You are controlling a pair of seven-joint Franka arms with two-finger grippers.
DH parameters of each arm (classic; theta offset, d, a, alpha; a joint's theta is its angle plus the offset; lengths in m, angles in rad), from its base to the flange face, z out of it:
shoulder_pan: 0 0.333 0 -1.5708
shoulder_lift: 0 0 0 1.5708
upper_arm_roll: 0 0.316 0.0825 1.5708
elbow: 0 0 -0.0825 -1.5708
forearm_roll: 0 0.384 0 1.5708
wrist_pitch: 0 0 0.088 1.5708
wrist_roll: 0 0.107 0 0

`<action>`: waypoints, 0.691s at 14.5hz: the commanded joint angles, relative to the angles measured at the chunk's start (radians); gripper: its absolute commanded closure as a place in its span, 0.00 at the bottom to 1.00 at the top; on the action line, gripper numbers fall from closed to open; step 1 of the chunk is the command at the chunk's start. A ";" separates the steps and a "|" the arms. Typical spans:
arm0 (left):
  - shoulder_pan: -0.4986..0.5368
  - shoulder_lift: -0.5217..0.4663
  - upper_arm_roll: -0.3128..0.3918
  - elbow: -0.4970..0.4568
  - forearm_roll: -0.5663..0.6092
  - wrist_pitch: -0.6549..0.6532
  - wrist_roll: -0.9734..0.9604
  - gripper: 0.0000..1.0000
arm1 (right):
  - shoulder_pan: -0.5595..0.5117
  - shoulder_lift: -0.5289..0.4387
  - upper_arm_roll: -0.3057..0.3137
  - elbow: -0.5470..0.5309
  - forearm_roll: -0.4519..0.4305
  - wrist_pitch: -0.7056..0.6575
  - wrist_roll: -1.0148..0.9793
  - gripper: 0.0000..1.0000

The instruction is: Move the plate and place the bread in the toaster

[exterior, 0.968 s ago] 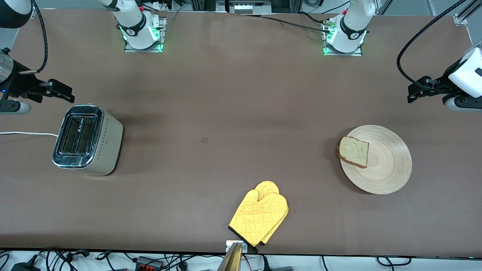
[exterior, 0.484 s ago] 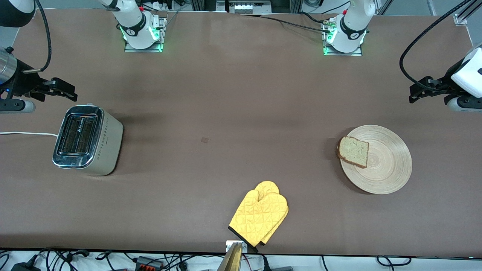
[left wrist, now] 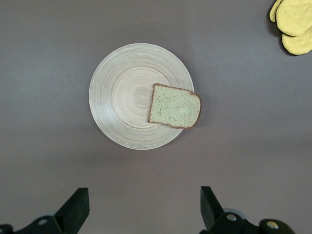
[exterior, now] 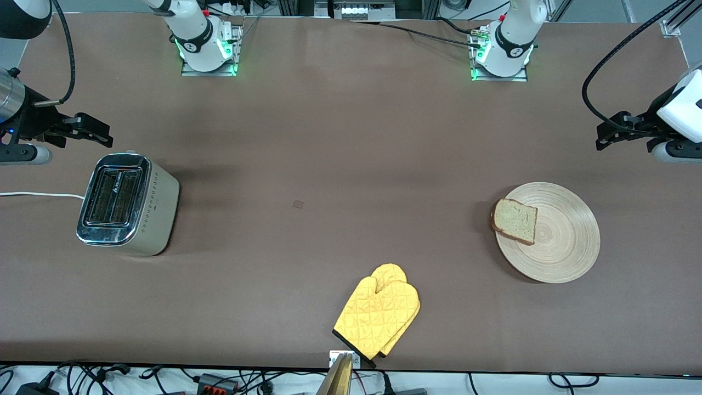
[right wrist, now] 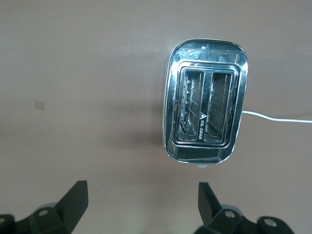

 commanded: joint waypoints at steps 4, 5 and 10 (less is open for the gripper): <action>0.007 0.065 -0.005 0.031 -0.012 -0.091 0.011 0.00 | 0.003 -0.003 -0.003 0.017 0.008 -0.021 -0.007 0.00; 0.010 0.074 -0.005 0.033 -0.012 -0.121 0.014 0.00 | 0.003 -0.003 -0.003 0.017 0.008 -0.021 -0.007 0.00; 0.152 0.227 -0.005 0.063 -0.013 -0.119 0.026 0.00 | 0.006 -0.001 -0.003 0.015 0.008 -0.026 -0.007 0.00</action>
